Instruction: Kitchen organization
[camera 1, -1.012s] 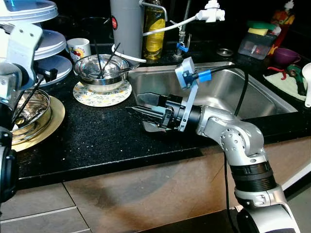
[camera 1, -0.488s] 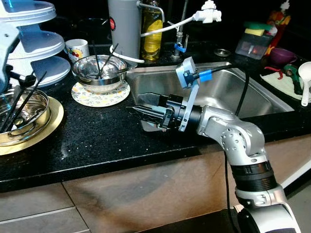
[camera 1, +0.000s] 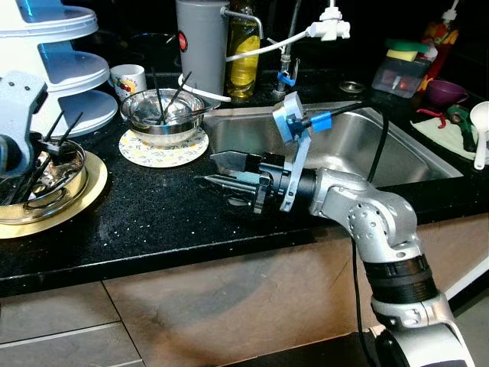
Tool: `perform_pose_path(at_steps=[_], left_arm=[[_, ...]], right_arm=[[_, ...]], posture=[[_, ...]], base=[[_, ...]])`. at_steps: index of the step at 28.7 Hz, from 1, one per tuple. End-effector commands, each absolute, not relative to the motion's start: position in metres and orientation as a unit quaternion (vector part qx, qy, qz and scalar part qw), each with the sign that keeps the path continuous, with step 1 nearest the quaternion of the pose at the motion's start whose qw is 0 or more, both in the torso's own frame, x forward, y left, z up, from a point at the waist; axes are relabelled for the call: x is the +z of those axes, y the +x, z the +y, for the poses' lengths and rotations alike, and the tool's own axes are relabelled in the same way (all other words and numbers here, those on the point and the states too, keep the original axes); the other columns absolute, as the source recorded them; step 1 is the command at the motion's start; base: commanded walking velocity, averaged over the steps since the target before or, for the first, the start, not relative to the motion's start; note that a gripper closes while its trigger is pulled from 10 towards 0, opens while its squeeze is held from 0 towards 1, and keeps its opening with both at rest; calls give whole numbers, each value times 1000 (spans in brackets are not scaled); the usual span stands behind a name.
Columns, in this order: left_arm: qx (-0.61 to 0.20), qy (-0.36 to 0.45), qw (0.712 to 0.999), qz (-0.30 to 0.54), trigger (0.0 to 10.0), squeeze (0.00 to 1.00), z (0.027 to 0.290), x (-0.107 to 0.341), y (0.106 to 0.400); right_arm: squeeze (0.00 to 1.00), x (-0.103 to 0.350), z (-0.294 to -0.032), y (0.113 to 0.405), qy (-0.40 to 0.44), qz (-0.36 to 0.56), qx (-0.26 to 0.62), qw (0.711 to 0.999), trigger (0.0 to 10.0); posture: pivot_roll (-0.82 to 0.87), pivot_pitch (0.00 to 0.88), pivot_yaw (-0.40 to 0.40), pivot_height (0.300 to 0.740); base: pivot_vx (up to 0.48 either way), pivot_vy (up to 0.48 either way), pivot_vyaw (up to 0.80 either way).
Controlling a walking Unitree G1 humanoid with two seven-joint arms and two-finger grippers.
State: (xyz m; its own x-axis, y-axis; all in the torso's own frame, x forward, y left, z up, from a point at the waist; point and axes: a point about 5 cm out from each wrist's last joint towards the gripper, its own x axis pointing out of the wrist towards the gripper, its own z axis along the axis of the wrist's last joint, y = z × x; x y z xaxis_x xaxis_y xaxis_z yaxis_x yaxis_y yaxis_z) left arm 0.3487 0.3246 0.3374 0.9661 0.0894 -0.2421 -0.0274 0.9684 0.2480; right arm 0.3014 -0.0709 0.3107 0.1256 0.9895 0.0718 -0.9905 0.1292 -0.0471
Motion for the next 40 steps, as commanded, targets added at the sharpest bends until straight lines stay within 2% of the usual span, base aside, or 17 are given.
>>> perform_pose_path(at_steps=[1, 14, 15, 16, 17, 18, 34, 40], left_arm=[[33, 107, 984, 142, 10000, 0, 327, 326, 351], [38, 94, 983, 150, 10000, 0, 326, 313, 361], [37, 94, 984, 150, 5529, 0, 326, 313, 362], [36, 93, 984, 149, 2549, 0, 326, 313, 362], [36, 93, 984, 149, 2549, 0, 326, 313, 362], [34, 91, 984, 149, 0, 0, 326, 313, 362], [42, 100, 984, 139, 0, 0, 331, 320, 362], [56, 99, 987, 111, 0, 0, 334, 333, 361]], right_arm=[[0, 310, -67, 293, -3, -41, 682, 730, 10000], [0, 311, -66, 293, -4, -40, 683, 730, 10000], [0, 311, -66, 293, -5, -40, 682, 730, 10000], [0, 311, -66, 293, -5, -40, 682, 730, 10000], [0, 311, -66, 293, -5, -40, 682, 730, 10000], [0, 311, -67, 293, -5, -40, 682, 731, 10000], [0, 311, -67, 300, -1, -33, 664, 747, 10000], [0, 314, -67, 304, 10, -43, 653, 756, 10000]], posture=[[-6, 179, -33, 740], [-9, 181, -32, 740], [-10, 180, -31, 740], [-10, 180, -31, 740], [-10, 180, -31, 740], [-11, 178, -31, 740], [-4, 178, -34, 740], [-1, 173, -31, 740]], base=[[0, 0, 0], [0, 0, 0], [0, 0, 0], [0, 0, 0], [0, 0, 0], [0, 0, 0], [0, 0, 0], [0, 0, 0]])
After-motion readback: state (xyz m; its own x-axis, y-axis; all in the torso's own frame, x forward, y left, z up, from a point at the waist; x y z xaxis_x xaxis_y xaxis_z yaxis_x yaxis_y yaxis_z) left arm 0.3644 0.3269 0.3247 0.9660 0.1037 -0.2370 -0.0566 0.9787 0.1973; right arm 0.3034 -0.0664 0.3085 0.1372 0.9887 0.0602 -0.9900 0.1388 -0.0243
